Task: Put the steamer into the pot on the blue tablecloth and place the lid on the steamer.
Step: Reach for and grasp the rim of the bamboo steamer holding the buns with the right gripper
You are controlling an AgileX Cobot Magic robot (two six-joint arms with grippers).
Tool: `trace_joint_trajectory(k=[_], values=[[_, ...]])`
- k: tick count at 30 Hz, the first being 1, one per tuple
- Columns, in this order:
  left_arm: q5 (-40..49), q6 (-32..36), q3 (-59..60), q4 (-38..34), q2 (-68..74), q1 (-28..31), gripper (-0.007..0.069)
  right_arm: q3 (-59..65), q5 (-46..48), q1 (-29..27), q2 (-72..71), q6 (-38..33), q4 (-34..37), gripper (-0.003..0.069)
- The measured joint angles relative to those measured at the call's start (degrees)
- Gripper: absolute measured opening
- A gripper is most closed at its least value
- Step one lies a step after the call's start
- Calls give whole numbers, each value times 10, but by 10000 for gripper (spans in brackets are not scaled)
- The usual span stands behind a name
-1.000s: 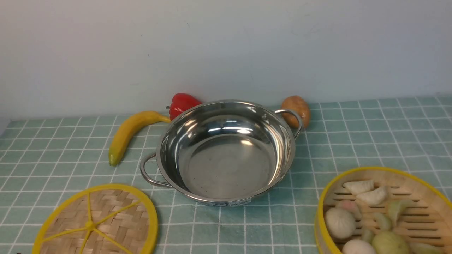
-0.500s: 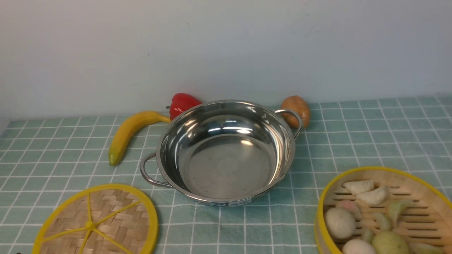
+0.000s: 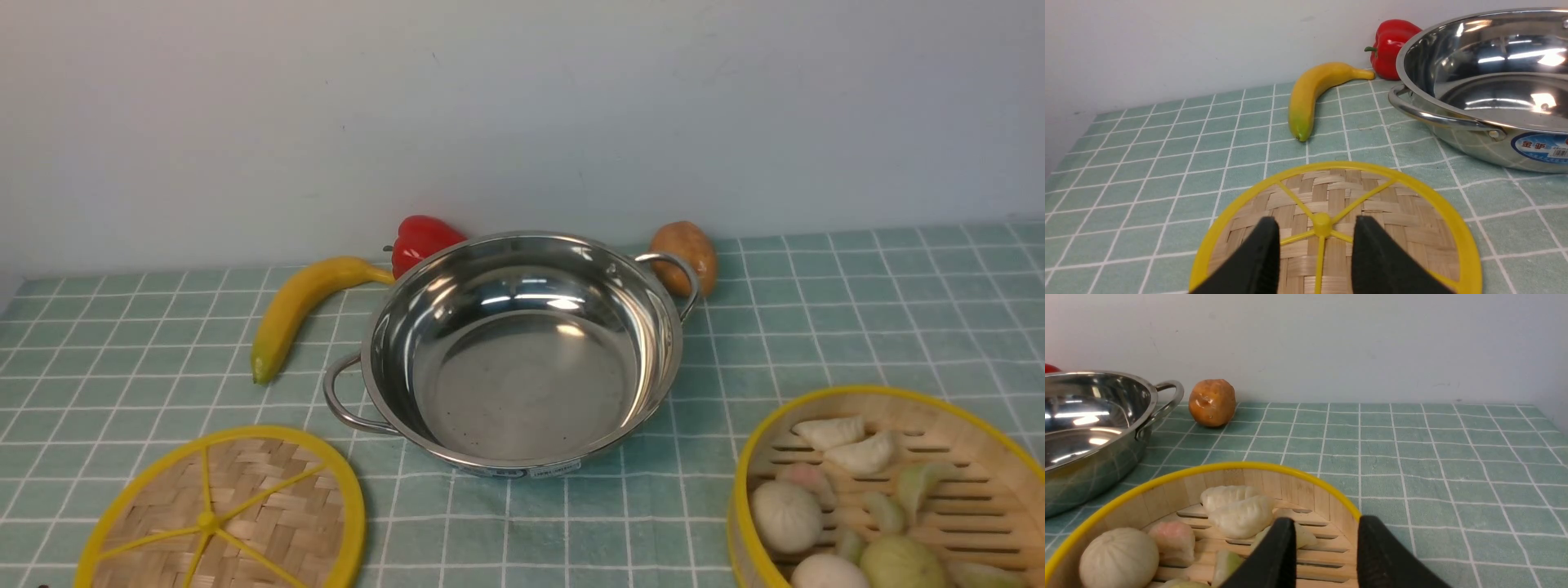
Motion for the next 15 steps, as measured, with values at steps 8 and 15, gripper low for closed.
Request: trace_joint_trajectory(k=[8,15], values=[[0,0,0,0,0,0,243,-11,-95,0,0,10,34,240],[0,0,0,0,0,0,243,-186,-48,0,-2,33,59,240]])
